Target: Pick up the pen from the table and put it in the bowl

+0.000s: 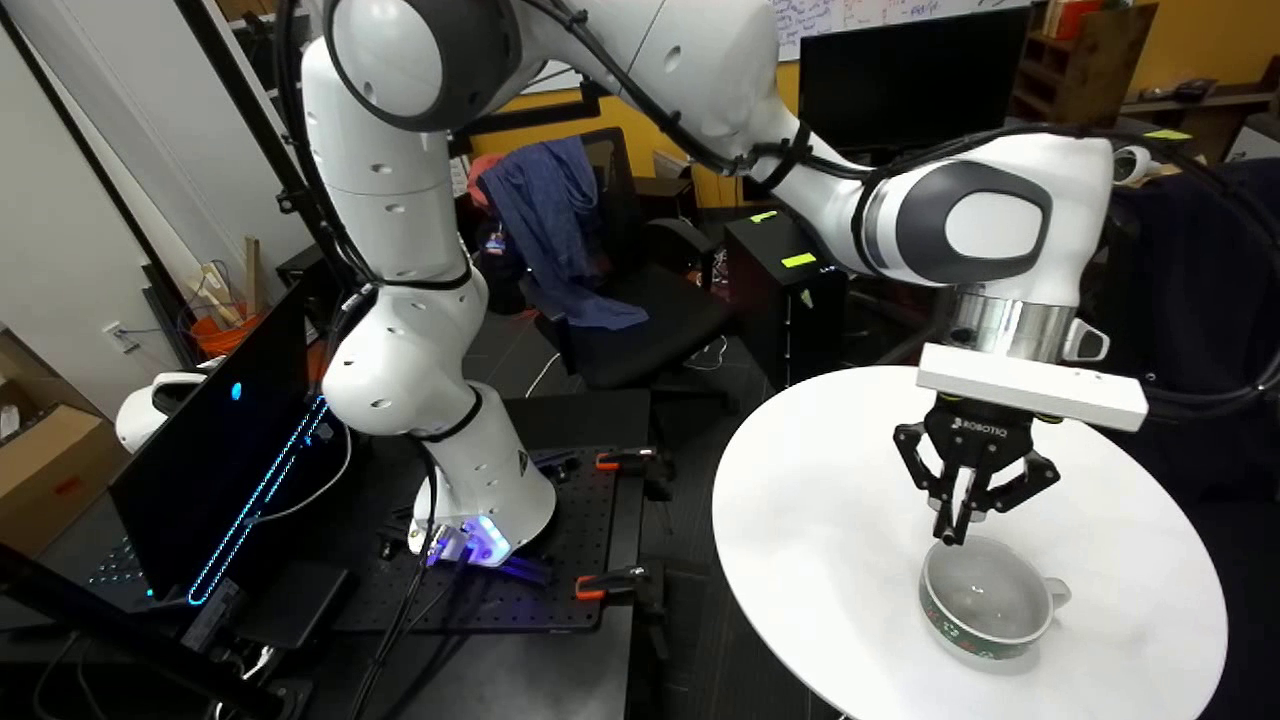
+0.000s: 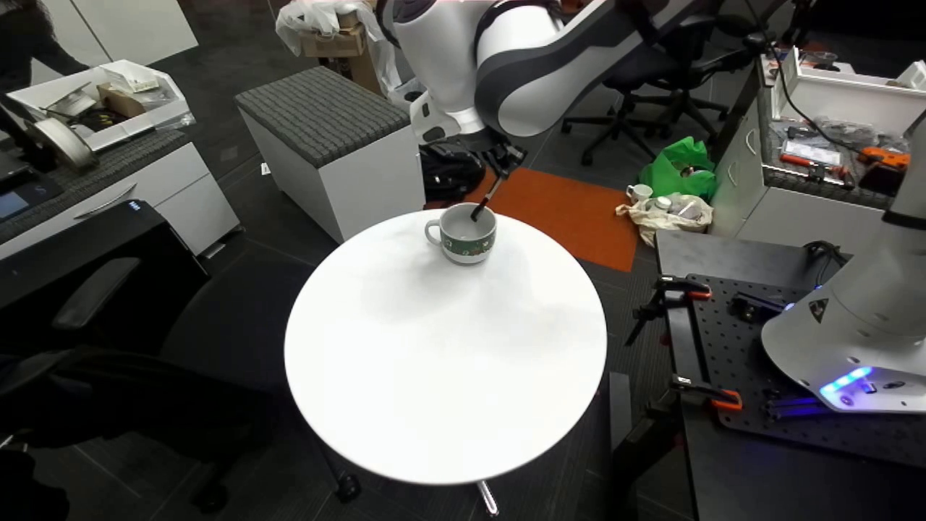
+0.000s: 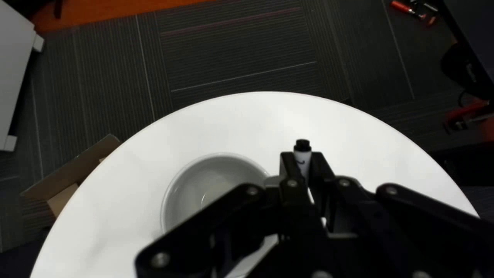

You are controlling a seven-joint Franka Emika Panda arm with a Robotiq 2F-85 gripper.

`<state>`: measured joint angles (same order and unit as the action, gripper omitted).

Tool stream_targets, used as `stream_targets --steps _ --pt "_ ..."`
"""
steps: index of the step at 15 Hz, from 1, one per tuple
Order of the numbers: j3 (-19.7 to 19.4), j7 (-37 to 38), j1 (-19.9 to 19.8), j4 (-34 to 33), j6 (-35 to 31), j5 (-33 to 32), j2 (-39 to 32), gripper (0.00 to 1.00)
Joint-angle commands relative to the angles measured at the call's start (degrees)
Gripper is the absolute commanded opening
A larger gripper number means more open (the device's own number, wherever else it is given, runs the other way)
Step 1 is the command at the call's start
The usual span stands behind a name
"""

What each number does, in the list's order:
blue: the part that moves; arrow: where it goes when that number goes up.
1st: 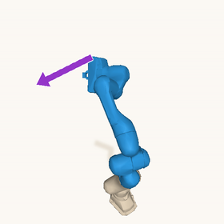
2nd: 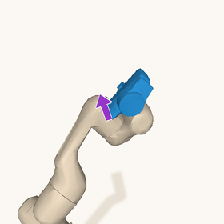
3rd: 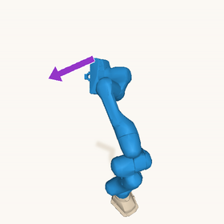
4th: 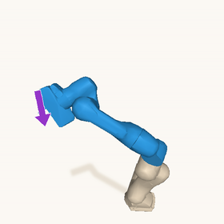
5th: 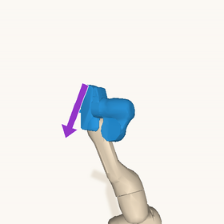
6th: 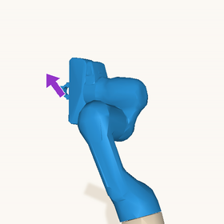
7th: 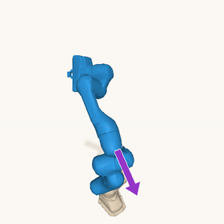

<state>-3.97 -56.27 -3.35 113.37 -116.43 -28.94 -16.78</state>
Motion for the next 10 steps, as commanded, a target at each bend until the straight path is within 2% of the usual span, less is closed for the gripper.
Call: stream_targets --steps 1,6,10 --pt "-0.8 6.34 0.21 2.97 3.13 -3.04 3.18 0.03" --pt "-1.03 12.99 -0.05 1.48 5.96 -7.48 1.44 0.03" --pt "-0.6 13.86 -0.51 -0.67 4.64 -8.8 -0.87 0.03"
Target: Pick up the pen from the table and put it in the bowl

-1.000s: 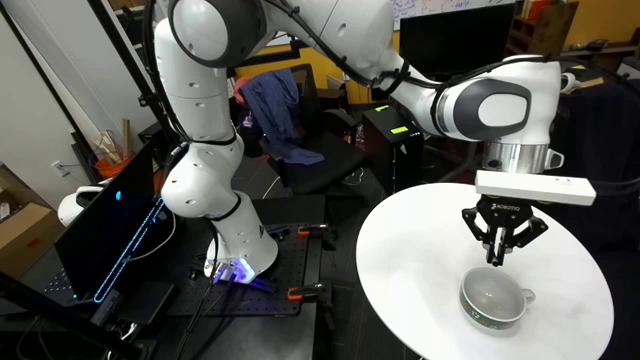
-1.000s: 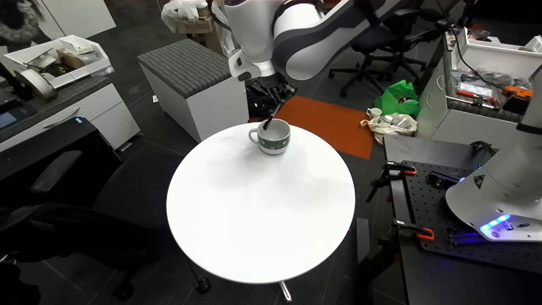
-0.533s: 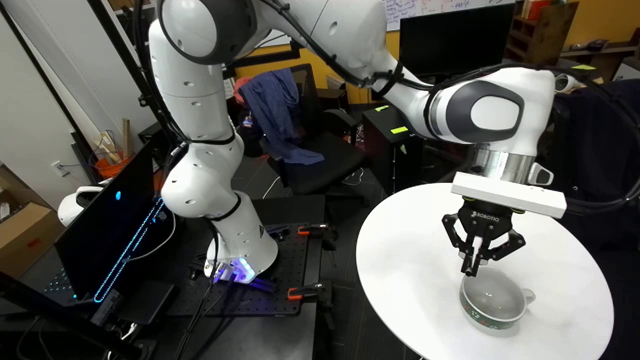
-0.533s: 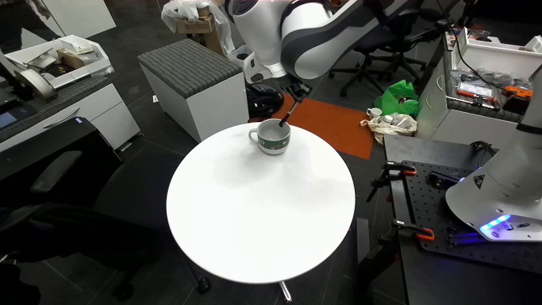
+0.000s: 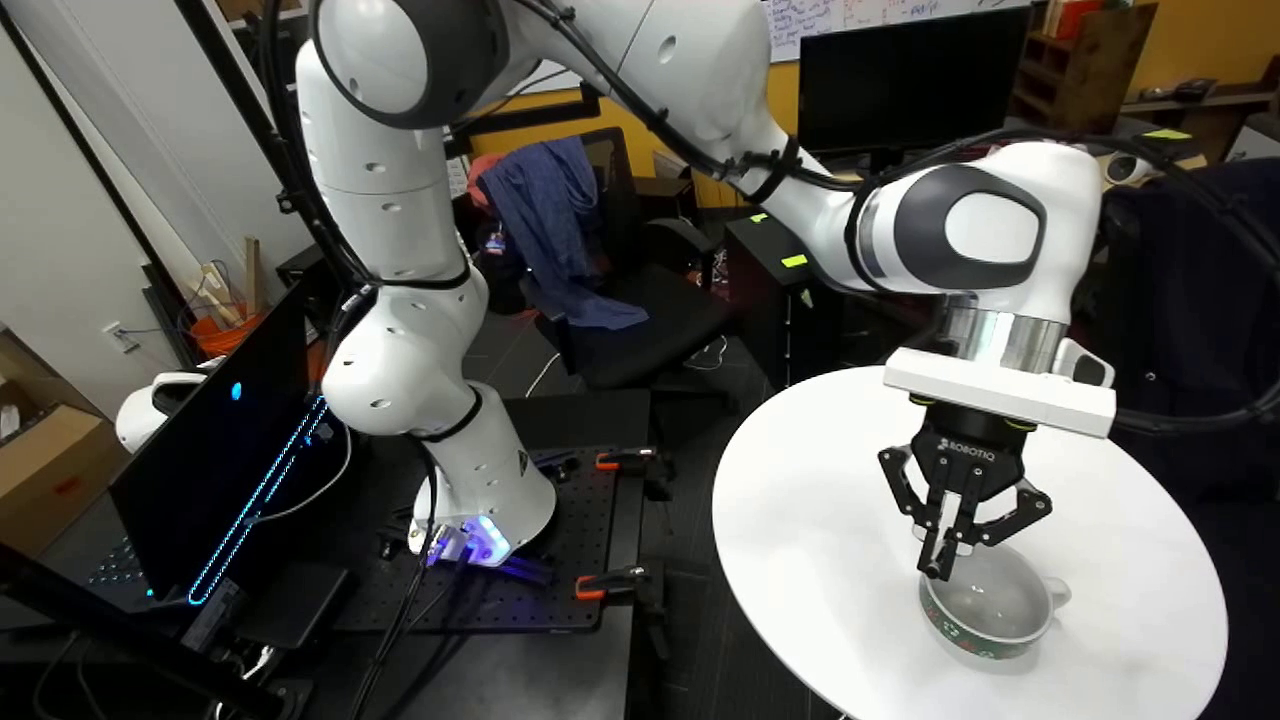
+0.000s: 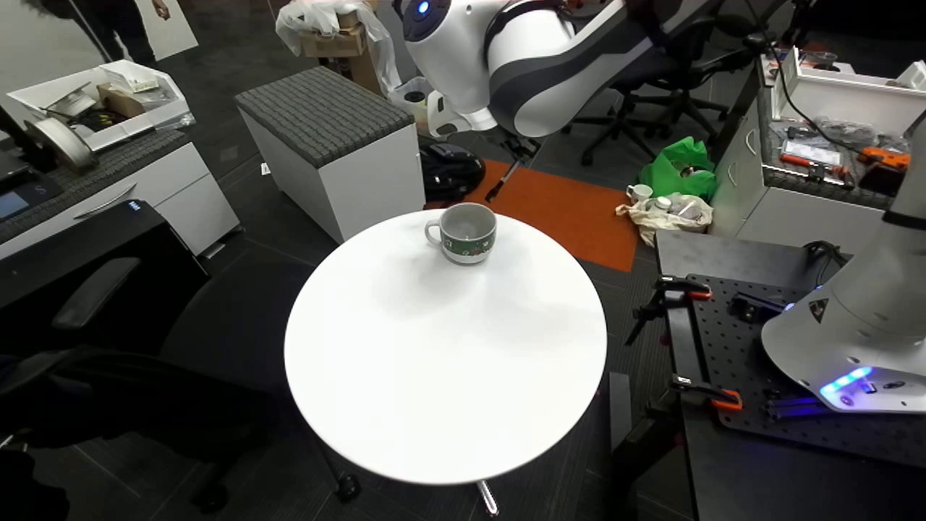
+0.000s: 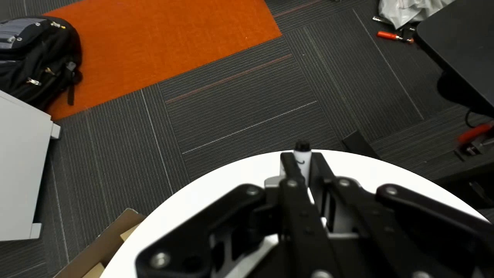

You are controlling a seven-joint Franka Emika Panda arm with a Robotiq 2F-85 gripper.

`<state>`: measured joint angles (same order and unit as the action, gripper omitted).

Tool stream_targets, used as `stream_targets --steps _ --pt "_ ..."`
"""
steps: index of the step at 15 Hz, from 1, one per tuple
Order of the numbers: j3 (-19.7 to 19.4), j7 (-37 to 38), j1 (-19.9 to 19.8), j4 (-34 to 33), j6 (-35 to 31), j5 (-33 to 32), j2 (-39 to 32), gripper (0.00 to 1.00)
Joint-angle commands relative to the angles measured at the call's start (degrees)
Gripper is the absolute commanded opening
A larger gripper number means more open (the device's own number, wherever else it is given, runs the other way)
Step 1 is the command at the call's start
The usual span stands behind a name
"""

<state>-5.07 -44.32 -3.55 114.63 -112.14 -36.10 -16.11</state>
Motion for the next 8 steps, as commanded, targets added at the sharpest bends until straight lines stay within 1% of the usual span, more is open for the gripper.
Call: stream_targets --steps 1,8 --pt "0.61 1.43 -0.36 -2.57 0.08 -1.66 -2.22 0.03" --pt "0.87 0.4 -0.46 -7.29 -0.18 -4.25 -7.26 0.03"
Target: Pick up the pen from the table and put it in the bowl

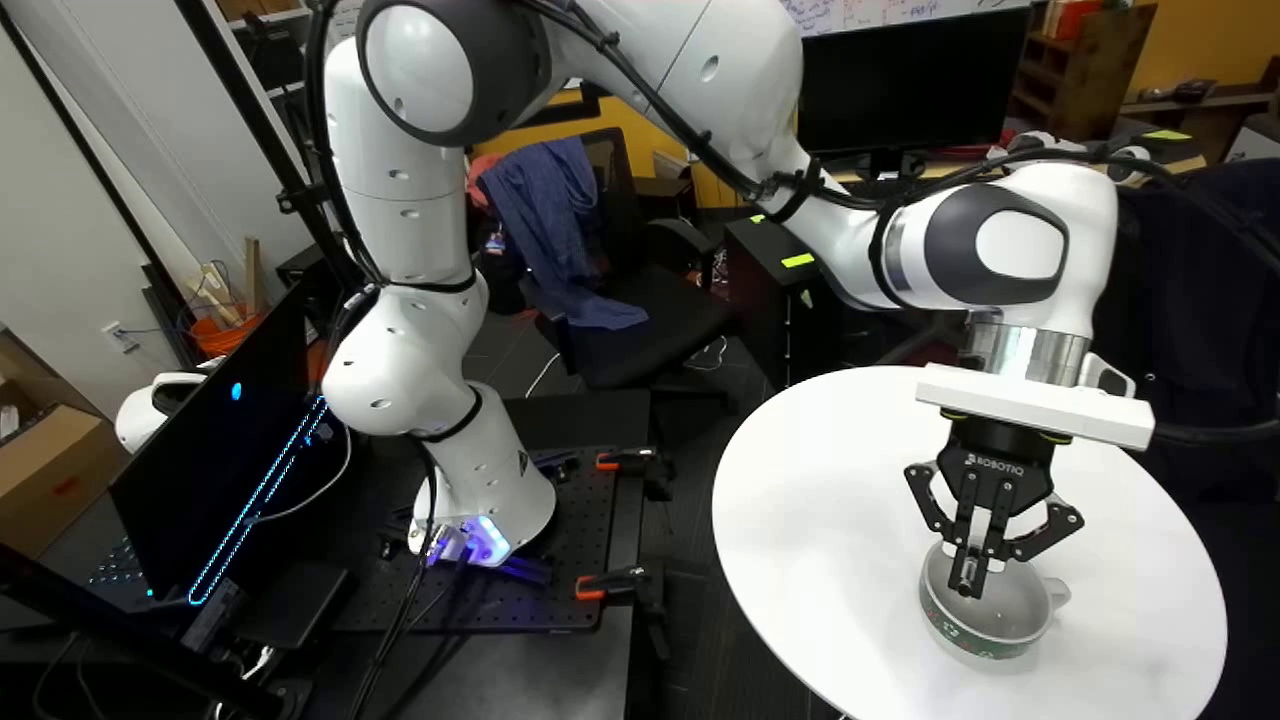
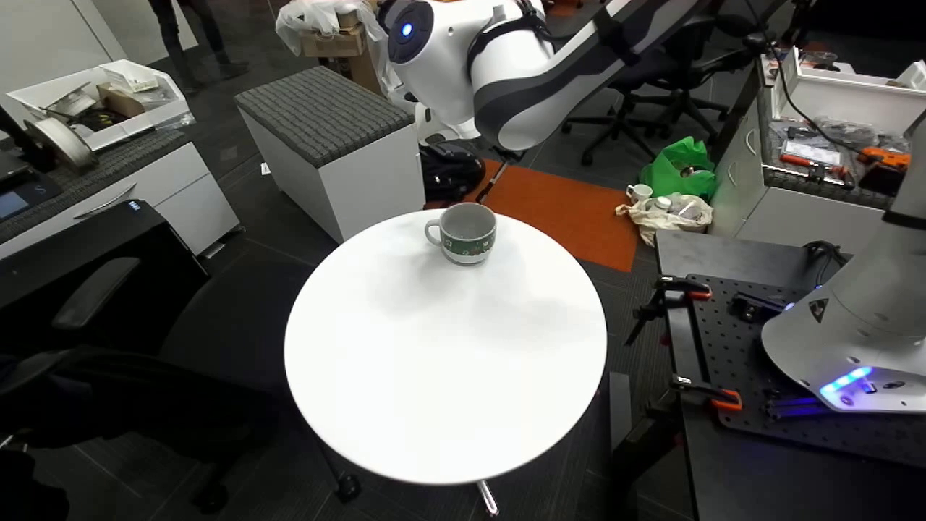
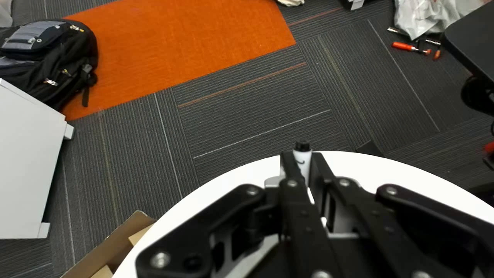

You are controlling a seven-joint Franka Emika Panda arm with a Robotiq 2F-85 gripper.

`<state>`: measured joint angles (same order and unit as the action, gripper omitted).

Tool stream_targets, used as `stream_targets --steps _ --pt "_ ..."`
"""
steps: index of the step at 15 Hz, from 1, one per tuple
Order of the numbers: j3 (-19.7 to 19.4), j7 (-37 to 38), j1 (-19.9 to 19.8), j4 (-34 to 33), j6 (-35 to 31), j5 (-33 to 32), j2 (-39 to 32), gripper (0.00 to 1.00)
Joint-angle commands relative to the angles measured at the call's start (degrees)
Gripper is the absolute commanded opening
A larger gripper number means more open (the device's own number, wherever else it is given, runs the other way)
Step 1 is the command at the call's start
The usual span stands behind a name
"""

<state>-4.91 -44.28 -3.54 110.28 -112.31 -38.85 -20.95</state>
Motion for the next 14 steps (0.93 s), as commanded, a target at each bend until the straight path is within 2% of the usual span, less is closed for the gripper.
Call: stream_targets --steps 1,10,11,12,14 --pt "0.83 0.17 -0.5 -3.63 0.0 -1.59 -3.17 0.03" --pt "2.94 -2.15 -0.23 -8.63 0.91 -0.46 -8.92 0.03" --pt "3.09 -2.27 -0.27 -8.95 0.91 -0.35 -9.34 0.37" --pt "3.17 -2.31 -0.25 -9.31 1.0 -0.38 -9.73 0.38" --pt "3.31 -2.35 -0.26 -9.84 0.97 -0.38 -10.3 0.51"
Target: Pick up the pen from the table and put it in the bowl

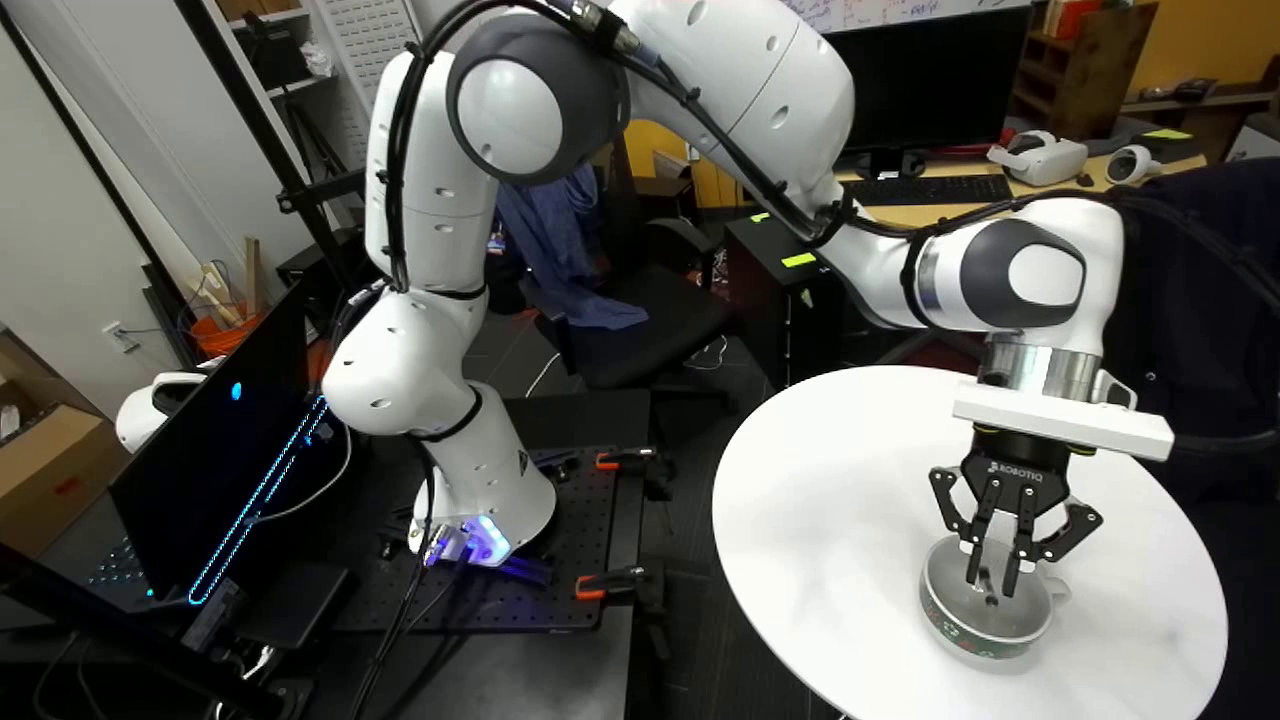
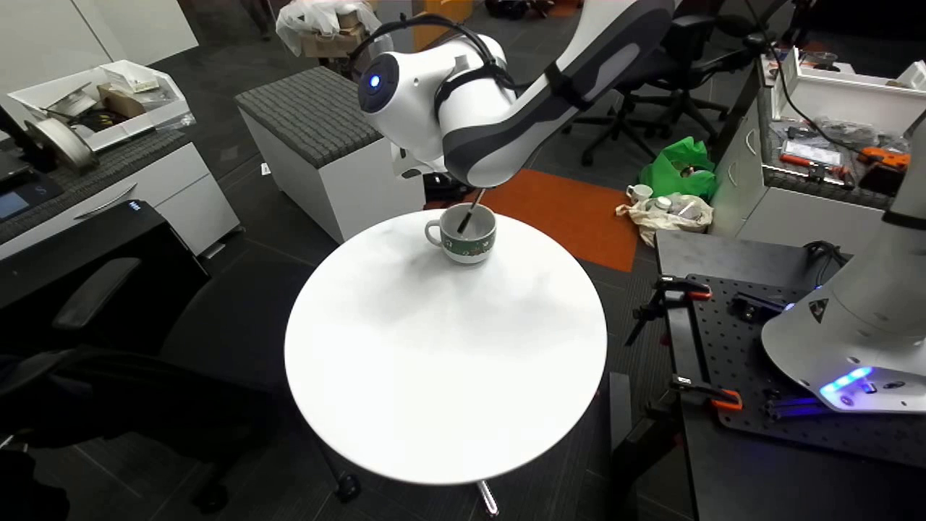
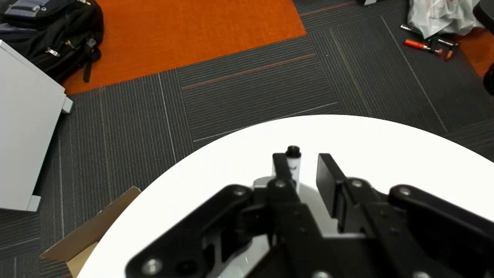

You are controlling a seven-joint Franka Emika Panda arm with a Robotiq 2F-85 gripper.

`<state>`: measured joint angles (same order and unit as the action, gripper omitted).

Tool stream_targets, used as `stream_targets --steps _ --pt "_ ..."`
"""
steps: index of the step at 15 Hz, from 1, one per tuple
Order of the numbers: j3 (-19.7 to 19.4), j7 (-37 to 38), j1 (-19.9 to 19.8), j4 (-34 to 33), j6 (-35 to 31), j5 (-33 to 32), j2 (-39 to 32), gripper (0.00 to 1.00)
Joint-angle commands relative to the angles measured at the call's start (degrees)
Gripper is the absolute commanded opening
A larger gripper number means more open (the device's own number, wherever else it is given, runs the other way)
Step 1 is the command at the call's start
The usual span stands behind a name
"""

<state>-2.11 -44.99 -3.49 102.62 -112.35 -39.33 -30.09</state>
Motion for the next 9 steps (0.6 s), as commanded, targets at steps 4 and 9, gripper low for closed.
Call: stream_targets --steps 4,9 --pt "0.51 -1.64 -0.29 -3.07 1.09 0.1 -1.7 0.83" --pt "0.43 -1.18 -0.05 -3.44 1.16 -0.1 -0.97 1.0"
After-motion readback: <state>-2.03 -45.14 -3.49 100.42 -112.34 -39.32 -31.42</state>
